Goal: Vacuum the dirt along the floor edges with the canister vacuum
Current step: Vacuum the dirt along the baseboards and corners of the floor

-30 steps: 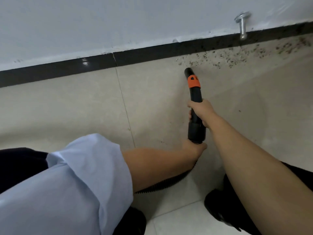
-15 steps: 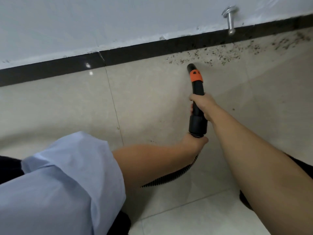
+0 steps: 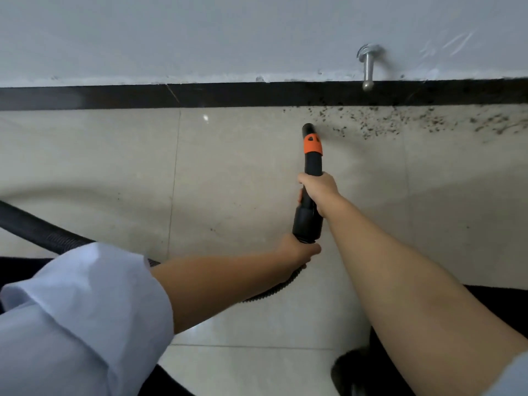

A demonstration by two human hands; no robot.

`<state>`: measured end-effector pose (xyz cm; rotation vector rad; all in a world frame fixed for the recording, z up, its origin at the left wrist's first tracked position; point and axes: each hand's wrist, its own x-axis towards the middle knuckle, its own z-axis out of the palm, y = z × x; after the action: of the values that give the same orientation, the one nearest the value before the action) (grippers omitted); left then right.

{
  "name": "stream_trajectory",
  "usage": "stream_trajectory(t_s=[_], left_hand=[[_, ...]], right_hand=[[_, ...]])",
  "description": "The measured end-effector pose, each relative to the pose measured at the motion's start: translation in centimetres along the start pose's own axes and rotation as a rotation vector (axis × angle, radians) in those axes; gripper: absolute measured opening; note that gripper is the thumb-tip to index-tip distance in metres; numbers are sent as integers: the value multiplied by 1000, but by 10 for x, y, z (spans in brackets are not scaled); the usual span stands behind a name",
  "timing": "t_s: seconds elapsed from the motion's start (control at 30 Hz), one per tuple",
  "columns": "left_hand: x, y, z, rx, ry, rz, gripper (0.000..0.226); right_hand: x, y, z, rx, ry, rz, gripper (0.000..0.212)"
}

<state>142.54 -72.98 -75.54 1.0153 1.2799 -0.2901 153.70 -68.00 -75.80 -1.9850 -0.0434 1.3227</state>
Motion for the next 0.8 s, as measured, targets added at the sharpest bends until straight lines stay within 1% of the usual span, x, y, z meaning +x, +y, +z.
stream_trajectory(t_s=[0.13,0.23,0.3,0.4,0.5,0.6,0.7,0.8], left_hand=[[-2,10,51,2,-1,11,19],[-4,24,88,-29,18,21,15],[-4,30,107,-32,33,28,14],[7,32,117,-4,56,58,14],[24,30,114,12,41,88,14],[32,26,104,4,61,109,14],[34,17,89,-30,57,131,13],[34,12,76,-96,59,134,14]], right_hand=[[7,9,-51,6,-24,-4,11],[14,12,-85,-21,-42,-17,11],[18,13,-103,-13,-27,-13,11],[25,12,-117,32,22,-10,11],[36,14,-117,71,61,-37,12],[42,12,-105,85,60,-60,12],[39,12,-87,80,35,-55,12],[34,6,-67,25,-23,-64,12]])
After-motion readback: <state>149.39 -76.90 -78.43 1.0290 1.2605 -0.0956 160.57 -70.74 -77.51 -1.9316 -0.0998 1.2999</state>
